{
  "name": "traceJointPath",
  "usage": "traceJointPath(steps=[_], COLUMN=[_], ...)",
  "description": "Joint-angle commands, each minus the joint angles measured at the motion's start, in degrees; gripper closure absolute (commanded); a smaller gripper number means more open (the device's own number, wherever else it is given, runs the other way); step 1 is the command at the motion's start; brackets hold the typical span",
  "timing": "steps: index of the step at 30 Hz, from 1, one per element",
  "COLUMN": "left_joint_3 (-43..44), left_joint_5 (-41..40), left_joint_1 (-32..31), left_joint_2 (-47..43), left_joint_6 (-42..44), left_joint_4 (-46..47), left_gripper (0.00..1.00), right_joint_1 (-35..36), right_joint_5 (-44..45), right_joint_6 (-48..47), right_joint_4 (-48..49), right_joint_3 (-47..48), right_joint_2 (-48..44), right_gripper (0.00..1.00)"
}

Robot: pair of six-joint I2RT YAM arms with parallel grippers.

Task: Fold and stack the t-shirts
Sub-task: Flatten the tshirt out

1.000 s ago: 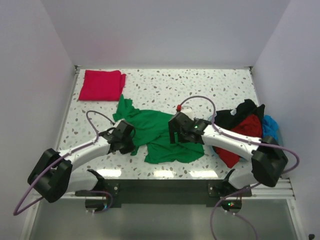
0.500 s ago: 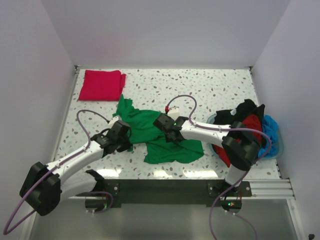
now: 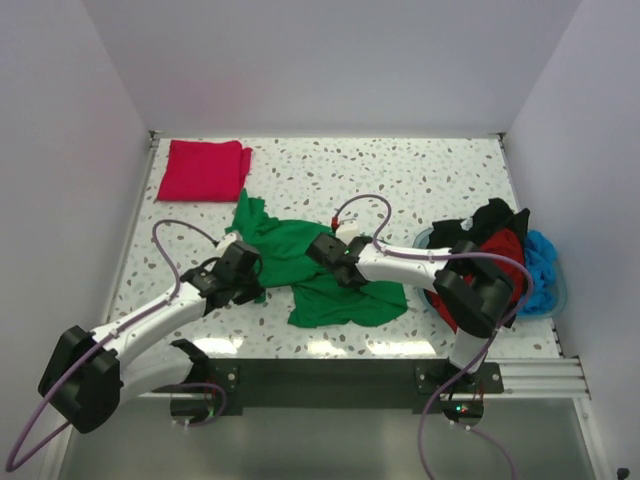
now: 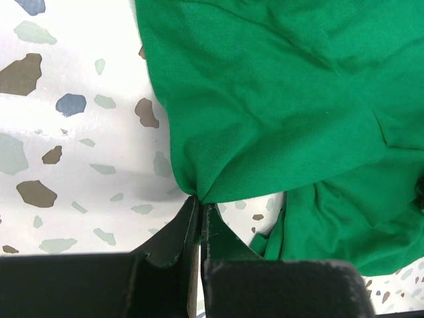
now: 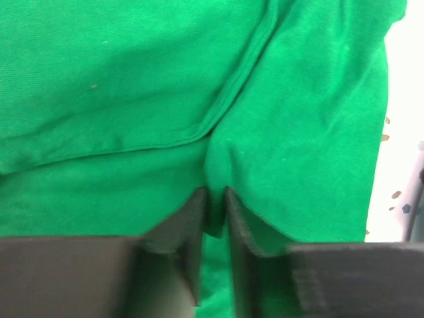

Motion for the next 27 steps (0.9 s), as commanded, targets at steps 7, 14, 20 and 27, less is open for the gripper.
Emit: traceJointPath(steps=[7, 14, 20, 27], left_joint_3=[3.73, 21.29, 38.78, 62.77], left_joint_5=[-6.04, -14.3, -20.72, -20.64], left_joint_1=[-0.06, -0.06, -0.06, -0.06], left_joint_2=[-3.22, -5.94, -10.25, -10.34], left_joint_6=[0.94, 3.13, 7.08, 16.13], left_joint_4=[-5.01, -12.04, -14.68, -15.91], left_gripper=[1.0, 1.0, 1.0, 1.0], right_joint_1=[-0.28, -0.71, -1.07, -0.98], right_joint_5=[10.92, 21.22, 22.73, 12.65], right_joint_6=[3.6, -1.48, -12.71, -22.93], right_joint_4=[-6.17, -14.53, -9.72, -6.36], right_joint_3=[-0.26, 6.67, 14.58, 30.66], right_joint_2=[-5.78, -26.4, -40.76, -46.75], right_gripper=[1.0, 1.0, 1.0, 1.0])
